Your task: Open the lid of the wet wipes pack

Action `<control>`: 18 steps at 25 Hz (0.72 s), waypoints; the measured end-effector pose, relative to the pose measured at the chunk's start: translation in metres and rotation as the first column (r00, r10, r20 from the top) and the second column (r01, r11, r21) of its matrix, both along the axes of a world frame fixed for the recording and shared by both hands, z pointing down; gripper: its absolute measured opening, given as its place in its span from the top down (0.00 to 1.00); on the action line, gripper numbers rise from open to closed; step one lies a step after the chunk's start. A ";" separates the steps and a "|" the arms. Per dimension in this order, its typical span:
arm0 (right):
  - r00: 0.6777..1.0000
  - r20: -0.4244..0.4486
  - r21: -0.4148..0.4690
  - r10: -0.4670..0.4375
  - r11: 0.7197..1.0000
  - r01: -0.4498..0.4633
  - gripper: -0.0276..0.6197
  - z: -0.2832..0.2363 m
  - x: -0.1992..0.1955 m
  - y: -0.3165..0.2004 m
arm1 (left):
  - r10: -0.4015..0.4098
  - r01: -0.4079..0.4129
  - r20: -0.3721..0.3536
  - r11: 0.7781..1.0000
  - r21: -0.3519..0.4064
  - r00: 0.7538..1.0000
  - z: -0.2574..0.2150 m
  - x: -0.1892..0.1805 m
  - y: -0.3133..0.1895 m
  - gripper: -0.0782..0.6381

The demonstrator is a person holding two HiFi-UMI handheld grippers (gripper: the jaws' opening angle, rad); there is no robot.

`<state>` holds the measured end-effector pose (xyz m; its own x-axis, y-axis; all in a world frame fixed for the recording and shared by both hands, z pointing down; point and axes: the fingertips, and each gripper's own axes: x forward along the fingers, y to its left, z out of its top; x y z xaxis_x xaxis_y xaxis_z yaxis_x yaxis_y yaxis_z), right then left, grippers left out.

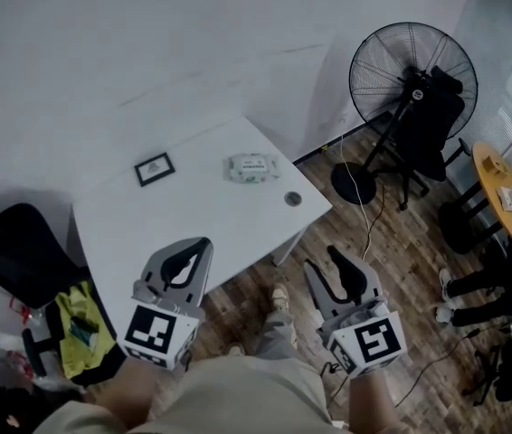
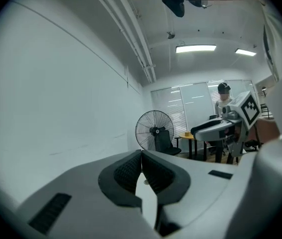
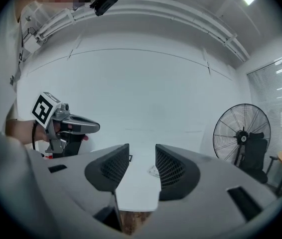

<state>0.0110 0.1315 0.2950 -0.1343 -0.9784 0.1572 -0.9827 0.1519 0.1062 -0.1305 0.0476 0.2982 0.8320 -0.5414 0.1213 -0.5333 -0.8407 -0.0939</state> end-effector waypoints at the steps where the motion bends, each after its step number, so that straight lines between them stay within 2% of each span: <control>1: 1.000 0.001 -0.003 -0.001 1.000 0.001 0.68 0.003 0.006 -0.007 | -0.003 0.003 0.000 1.000 0.000 1.000 0.003 0.005 -0.005 0.86; 7: 0.996 -0.017 -0.045 -0.087 0.995 0.086 0.69 0.021 0.036 -0.063 | -0.063 0.065 0.028 0.996 -0.059 0.998 0.027 0.037 -0.046 0.86; 11: 0.989 -0.006 -0.071 -0.149 0.986 0.148 0.69 0.029 0.067 -0.108 | -0.102 0.105 0.051 0.992 -0.066 0.994 0.033 0.071 -0.085 0.86; 18: 0.963 0.024 -0.109 -0.269 0.957 0.270 0.69 0.041 0.128 -0.199 | -0.231 0.240 0.090 0.966 -0.101 0.969 0.033 0.119 -0.162 0.86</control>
<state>0.1392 -0.0674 0.3362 -0.3927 -0.8822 0.2598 -0.9043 0.4218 0.0652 -0.0115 -0.1142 0.3307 0.6685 -0.7005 0.2496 -0.7121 -0.6998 -0.0566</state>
